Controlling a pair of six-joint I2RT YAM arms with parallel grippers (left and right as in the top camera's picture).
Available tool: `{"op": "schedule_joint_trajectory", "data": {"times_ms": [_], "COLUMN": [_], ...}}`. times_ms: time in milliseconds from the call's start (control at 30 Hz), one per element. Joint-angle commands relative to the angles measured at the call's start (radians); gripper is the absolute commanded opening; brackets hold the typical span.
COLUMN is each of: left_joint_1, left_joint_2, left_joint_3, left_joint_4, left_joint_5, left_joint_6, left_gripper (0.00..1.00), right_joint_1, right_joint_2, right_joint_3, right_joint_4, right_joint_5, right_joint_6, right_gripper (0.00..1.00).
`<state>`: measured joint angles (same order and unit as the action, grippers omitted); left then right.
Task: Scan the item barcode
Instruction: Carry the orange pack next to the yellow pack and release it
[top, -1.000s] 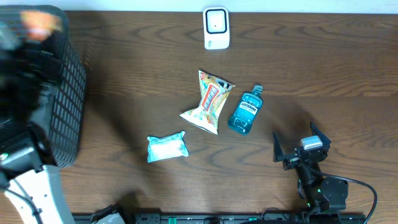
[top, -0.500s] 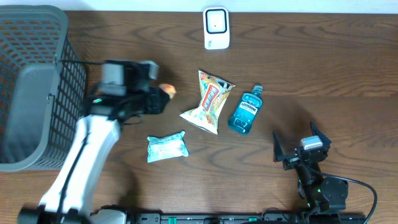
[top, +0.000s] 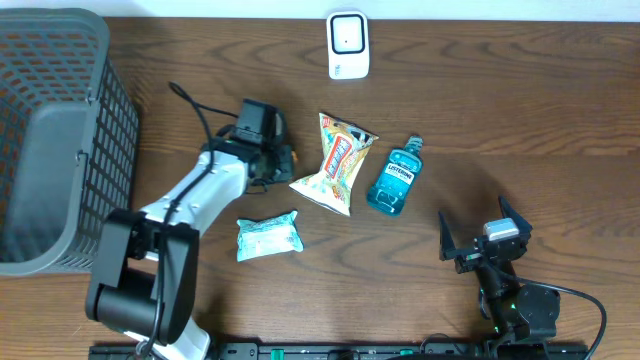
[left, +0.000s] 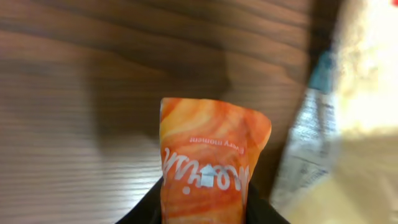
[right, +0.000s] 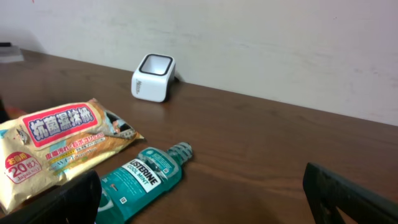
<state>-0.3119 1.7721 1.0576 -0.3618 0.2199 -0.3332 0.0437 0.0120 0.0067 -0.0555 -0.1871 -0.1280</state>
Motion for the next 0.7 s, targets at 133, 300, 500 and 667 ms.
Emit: {"op": "schedule_joint_trajectory", "data": {"times_ms": [133,300,500,667], "left_joint_1": [-0.129,-0.222,-0.306,-0.344], "left_joint_2": [-0.001,-0.001,-0.001,-0.001], "left_joint_3": [-0.005,-0.005,-0.005,-0.005], "left_joint_4": [0.039,0.09,0.163,0.188], "left_joint_5": [0.031,0.03,0.03,0.031], "left_joint_6": [-0.028,-0.027,-0.023,-0.023], "left_gripper": [0.26,0.27,0.27,0.39], "right_joint_1": [0.005,0.005,0.005,0.005], "right_joint_2": [-0.005,-0.005,-0.005,-0.005], "right_joint_3": [-0.001,-0.001,-0.001,-0.001], "right_joint_4": [-0.004,-0.005,-0.005,-0.005], "right_joint_5": [-0.003,-0.003,-0.003,-0.003], "right_joint_6": [-0.004,-0.004,-0.004,-0.004], "right_gripper": [0.99,0.99,0.99,0.99]}}
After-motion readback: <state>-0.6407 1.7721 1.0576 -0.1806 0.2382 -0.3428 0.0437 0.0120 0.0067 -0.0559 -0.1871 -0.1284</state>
